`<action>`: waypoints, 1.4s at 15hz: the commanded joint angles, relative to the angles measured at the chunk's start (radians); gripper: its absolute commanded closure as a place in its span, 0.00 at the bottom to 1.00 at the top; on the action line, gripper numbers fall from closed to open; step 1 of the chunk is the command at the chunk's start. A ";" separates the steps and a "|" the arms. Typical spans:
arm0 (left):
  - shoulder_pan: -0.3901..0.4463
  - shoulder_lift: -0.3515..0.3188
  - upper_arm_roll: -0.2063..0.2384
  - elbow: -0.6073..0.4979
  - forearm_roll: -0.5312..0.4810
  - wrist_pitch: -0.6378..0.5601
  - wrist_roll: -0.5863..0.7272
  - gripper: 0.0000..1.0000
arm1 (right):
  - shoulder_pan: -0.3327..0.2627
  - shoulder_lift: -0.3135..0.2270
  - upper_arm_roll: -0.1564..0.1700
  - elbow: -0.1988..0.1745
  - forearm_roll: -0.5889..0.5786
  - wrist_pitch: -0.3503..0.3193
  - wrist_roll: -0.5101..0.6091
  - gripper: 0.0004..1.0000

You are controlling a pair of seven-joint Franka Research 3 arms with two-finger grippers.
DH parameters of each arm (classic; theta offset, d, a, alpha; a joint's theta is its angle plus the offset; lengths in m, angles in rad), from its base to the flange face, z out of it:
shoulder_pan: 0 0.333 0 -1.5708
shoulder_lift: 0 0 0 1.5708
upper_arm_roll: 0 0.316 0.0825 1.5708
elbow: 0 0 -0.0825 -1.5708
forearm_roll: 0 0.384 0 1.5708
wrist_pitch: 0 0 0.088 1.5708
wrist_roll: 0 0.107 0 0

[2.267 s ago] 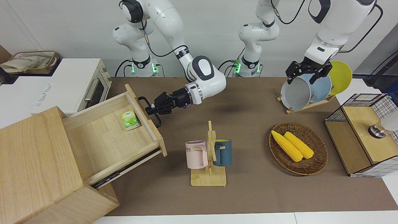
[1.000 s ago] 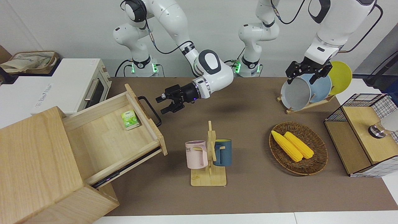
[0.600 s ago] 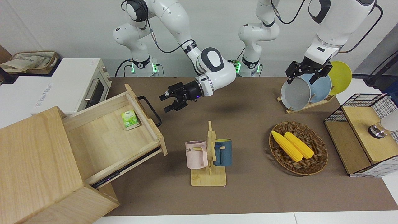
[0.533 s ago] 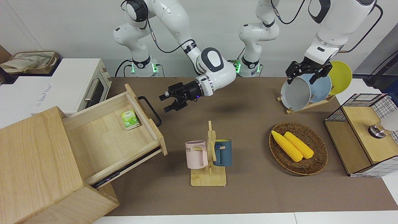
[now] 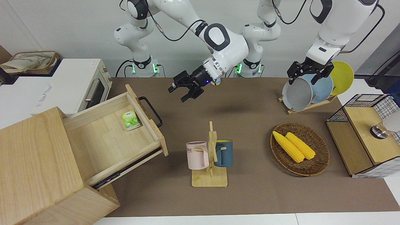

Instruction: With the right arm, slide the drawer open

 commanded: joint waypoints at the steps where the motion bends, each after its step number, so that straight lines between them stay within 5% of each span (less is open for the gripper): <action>1: 0.005 0.011 -0.007 0.024 0.017 -0.020 0.010 0.01 | -0.045 -0.043 0.005 0.021 0.109 0.000 -0.006 0.02; 10: 0.005 0.011 -0.007 0.026 0.017 -0.020 0.010 0.01 | -0.235 -0.218 0.005 0.023 0.457 0.104 -0.127 0.02; 21: 0.005 0.011 -0.007 0.024 0.017 -0.020 0.010 0.01 | -0.531 -0.309 0.003 0.017 0.792 0.119 -0.279 0.02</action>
